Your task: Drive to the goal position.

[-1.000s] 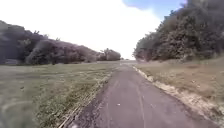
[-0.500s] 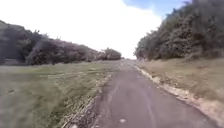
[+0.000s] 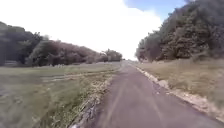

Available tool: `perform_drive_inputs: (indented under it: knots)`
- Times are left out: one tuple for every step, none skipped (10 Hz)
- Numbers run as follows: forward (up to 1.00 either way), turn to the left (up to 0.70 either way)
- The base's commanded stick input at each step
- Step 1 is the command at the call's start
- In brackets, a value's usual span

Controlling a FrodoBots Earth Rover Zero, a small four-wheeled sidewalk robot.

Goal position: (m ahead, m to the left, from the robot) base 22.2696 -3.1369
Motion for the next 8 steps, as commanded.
perform_drive_inputs:
  knots:
    - [0.85, -0.34]
    - [0.85, -0.34]
    - [0.85, -0.34]
    - [0.85, -0.26]
    - [0.85, -0.17]
    - [0.85, 0.0]
    - [0.85, 0.0]
    - [0.85, 0.0]
